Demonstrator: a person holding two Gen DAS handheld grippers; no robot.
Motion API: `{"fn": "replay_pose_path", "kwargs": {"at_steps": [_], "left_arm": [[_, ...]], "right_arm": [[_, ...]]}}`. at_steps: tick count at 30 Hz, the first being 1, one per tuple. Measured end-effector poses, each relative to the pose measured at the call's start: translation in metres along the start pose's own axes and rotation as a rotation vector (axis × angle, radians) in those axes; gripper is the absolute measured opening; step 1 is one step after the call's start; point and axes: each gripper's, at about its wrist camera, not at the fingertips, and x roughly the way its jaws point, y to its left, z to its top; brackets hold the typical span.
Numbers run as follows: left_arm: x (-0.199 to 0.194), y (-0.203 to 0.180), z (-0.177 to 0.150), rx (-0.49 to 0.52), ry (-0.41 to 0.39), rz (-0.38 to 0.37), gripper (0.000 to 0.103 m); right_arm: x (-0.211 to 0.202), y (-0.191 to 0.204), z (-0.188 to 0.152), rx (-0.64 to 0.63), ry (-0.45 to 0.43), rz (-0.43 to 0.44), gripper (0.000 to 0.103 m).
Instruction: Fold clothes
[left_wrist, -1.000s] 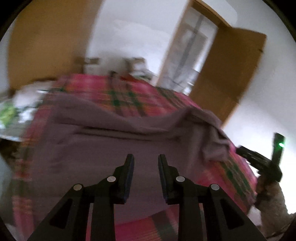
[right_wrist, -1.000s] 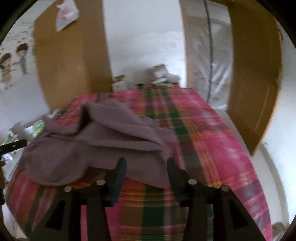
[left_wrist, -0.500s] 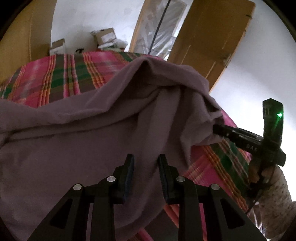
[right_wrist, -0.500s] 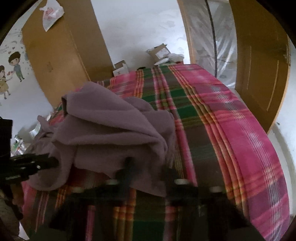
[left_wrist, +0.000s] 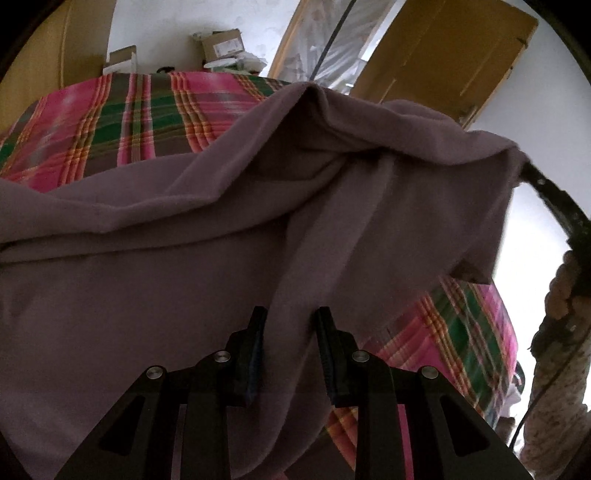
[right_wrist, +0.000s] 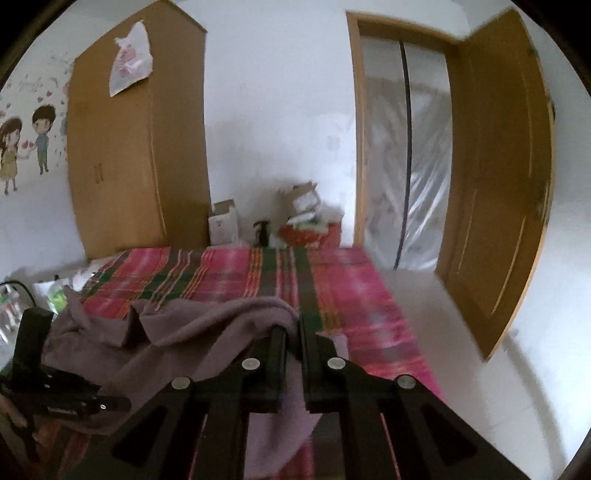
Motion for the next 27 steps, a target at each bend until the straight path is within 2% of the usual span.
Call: {"fn": "replay_pose_path", "kwargs": {"at_steps": [3, 4, 6, 13, 16, 20, 21, 22, 24, 27], "left_arm": [[0.0, -0.002, 0.0, -0.004, 0.008, 0.0, 0.028], [0.0, -0.003, 0.0, -0.005, 0.013, 0.002, 0.028], [0.0, -0.003, 0.002, 0.0, 0.024, 0.004, 0.028], [-0.012, 0.002, 0.0, -0.012, 0.016, -0.021, 0.028], [-0.018, 0.014, 0.007, -0.084, -0.016, -0.078, 0.028], [-0.019, 0.022, 0.015, -0.181, -0.041, -0.21, 0.028], [-0.018, 0.023, 0.017, -0.194, -0.041, -0.23, 0.028], [-0.017, 0.023, 0.019, -0.208, -0.041, -0.25, 0.028], [-0.013, 0.023, 0.025, -0.227, -0.041, -0.287, 0.028], [-0.009, 0.023, 0.031, -0.263, -0.04, -0.342, 0.028]], "right_arm": [[-0.015, -0.004, 0.009, -0.037, -0.045, -0.037, 0.007], [-0.016, -0.005, 0.006, -0.049, -0.035, -0.044, 0.007], [-0.012, -0.007, -0.008, -0.074, 0.02, -0.054, 0.007], [-0.014, -0.016, -0.054, -0.086, 0.201, -0.007, 0.008], [-0.011, -0.015, -0.058, -0.122, 0.27, 0.003, 0.008], [-0.026, -0.02, -0.046, -0.089, 0.25, 0.051, 0.012], [-0.029, -0.024, -0.041, -0.068, 0.233, 0.064, 0.018], [-0.031, -0.027, -0.037, -0.049, 0.213, 0.07, 0.03], [-0.034, -0.032, -0.03, -0.013, 0.173, 0.071, 0.042], [-0.023, -0.03, -0.022, 0.011, 0.156, 0.097, 0.042]]}}
